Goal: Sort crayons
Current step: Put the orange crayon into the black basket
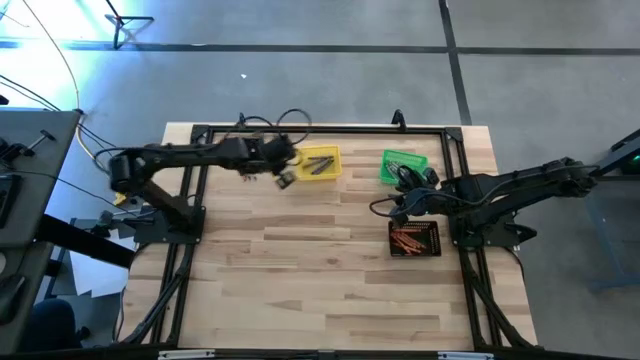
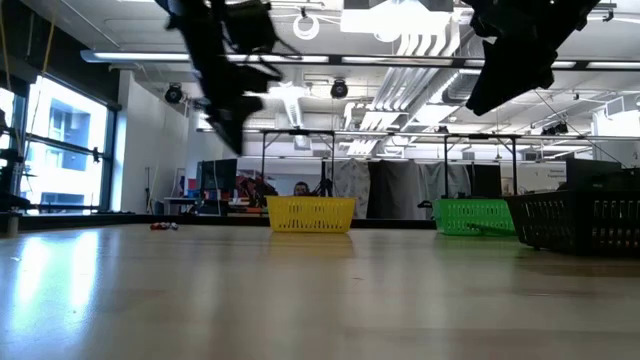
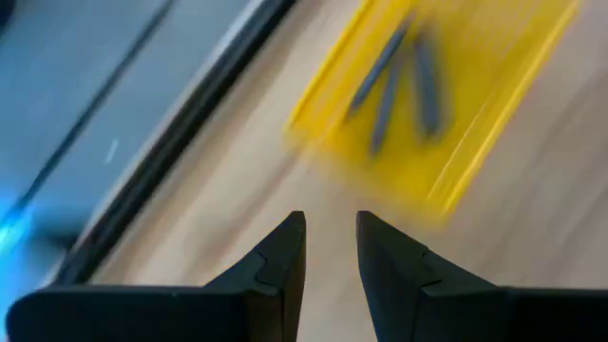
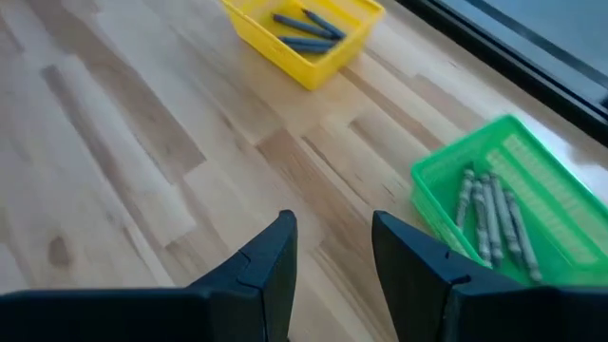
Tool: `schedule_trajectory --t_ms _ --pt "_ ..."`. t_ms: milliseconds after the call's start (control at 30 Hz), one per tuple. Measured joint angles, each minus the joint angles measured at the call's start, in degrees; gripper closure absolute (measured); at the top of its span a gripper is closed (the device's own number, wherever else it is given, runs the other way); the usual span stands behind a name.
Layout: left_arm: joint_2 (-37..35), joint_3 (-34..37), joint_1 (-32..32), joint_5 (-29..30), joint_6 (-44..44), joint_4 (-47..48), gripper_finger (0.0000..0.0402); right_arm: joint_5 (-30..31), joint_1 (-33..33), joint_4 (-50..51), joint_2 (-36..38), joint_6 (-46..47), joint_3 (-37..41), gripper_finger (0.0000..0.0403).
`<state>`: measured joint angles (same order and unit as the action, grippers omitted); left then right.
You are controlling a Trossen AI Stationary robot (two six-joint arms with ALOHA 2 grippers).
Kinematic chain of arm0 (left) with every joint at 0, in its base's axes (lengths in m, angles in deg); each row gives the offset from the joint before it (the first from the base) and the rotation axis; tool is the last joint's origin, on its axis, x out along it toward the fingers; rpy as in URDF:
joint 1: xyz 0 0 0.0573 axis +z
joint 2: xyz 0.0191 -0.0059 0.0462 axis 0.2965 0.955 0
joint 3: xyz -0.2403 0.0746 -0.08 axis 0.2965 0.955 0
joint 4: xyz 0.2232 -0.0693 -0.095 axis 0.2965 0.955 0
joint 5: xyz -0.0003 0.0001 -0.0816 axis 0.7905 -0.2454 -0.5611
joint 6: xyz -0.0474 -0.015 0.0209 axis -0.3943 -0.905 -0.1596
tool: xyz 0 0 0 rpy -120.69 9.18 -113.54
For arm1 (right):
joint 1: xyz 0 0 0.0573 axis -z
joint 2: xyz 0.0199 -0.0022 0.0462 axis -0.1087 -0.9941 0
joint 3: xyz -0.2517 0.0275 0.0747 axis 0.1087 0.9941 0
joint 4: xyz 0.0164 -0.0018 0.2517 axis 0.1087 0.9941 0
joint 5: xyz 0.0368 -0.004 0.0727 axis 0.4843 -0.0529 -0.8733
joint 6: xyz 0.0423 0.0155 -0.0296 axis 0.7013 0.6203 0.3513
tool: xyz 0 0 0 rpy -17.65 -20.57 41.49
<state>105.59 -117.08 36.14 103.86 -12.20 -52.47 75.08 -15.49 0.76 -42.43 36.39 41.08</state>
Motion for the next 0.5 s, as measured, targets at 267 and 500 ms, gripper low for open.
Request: schedule_trajectory --t_ms 267,500 --pt "-11.4 8.3 1.1 -0.9 -21.3 24.5 0.0323 0.4 0.0 2.2 0.0 0.8 0.0 0.0269" --pt "-14.7 17.8 7.5 -6.3 -29.7 18.3 0.0323 6.7 0.0 2.0 0.0 -2.4 0.0 0.0269"
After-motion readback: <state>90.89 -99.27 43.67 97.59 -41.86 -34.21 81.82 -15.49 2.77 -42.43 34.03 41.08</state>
